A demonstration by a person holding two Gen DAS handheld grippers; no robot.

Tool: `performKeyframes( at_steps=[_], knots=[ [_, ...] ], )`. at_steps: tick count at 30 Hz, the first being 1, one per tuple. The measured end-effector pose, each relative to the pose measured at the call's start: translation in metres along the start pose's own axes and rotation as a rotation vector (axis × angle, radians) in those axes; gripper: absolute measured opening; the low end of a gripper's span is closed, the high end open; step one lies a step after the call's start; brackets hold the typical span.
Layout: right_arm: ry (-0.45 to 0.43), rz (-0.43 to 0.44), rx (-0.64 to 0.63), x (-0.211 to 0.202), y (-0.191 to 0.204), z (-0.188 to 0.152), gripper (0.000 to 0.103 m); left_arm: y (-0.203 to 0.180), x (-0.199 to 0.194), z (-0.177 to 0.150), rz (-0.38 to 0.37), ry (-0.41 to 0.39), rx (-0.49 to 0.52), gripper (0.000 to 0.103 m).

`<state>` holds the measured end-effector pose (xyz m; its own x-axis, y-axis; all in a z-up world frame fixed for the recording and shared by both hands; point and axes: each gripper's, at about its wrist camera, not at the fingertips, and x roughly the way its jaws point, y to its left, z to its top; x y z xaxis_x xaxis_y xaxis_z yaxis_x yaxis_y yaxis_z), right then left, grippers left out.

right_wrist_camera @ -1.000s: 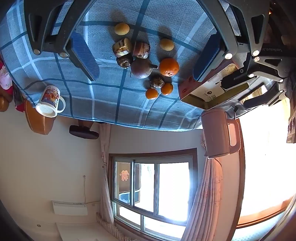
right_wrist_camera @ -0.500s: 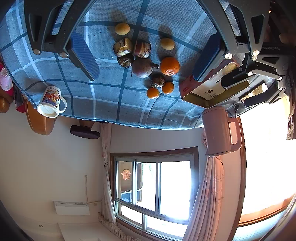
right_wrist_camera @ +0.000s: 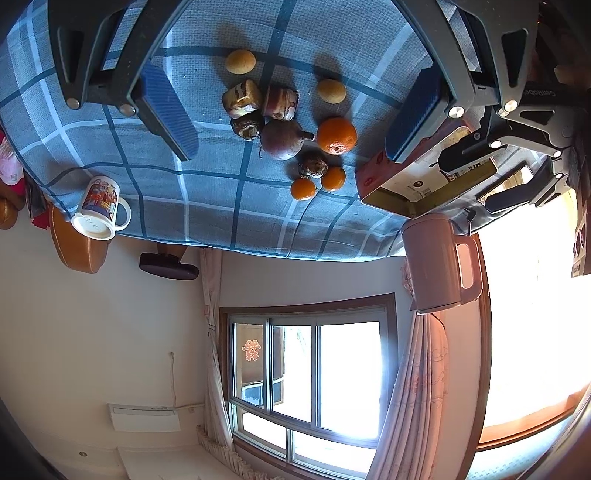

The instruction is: Organize fruits

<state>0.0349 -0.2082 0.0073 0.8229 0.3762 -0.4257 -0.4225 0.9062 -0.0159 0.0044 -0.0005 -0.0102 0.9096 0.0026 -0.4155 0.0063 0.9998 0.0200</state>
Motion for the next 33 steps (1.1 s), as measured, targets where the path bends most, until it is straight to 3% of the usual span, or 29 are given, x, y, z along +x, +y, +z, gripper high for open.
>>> performKeyframes(
  at_steps=[33],
  knots=[
    [0.011,0.018,0.007,0.0042,0.0011,-0.0077,0.102,-0.0002,0.0008,-0.0063,-0.002,0.012,0.005,0.103]
  ],
)
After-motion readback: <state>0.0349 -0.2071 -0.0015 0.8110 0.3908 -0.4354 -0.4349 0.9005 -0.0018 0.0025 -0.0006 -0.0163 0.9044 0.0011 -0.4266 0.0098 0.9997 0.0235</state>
